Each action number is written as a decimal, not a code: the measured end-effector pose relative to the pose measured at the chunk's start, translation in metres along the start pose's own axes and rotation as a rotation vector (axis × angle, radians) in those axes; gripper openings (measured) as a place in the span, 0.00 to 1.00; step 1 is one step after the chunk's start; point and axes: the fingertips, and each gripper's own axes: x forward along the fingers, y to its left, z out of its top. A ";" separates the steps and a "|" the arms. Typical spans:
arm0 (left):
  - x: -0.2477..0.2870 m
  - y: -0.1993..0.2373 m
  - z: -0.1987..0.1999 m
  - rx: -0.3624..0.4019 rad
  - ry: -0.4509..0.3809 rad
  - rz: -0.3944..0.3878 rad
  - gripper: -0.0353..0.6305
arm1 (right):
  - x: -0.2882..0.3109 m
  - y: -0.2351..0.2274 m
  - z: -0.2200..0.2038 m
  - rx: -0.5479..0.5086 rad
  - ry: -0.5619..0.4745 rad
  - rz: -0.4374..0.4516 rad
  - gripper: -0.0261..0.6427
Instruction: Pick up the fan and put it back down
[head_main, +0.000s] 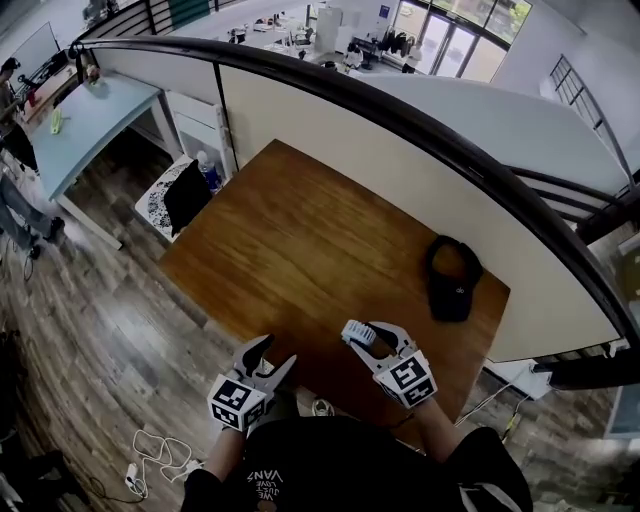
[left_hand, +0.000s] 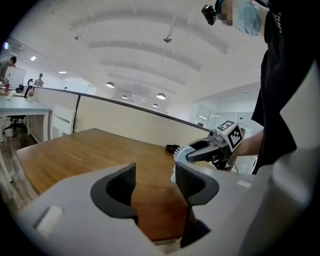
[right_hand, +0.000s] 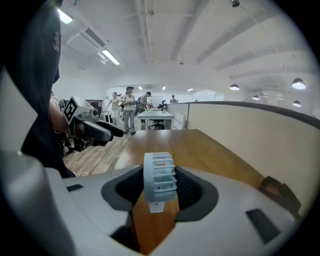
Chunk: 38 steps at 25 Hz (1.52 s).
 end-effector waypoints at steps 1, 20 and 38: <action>0.004 0.011 0.003 0.002 0.005 -0.013 0.40 | 0.008 -0.005 0.007 0.000 0.003 -0.011 0.32; 0.052 0.149 0.053 0.038 0.053 -0.204 0.40 | 0.121 -0.102 0.112 -0.040 0.008 -0.175 0.32; 0.087 0.232 0.061 0.049 0.070 -0.241 0.40 | 0.210 -0.220 0.160 0.002 -0.037 -0.244 0.32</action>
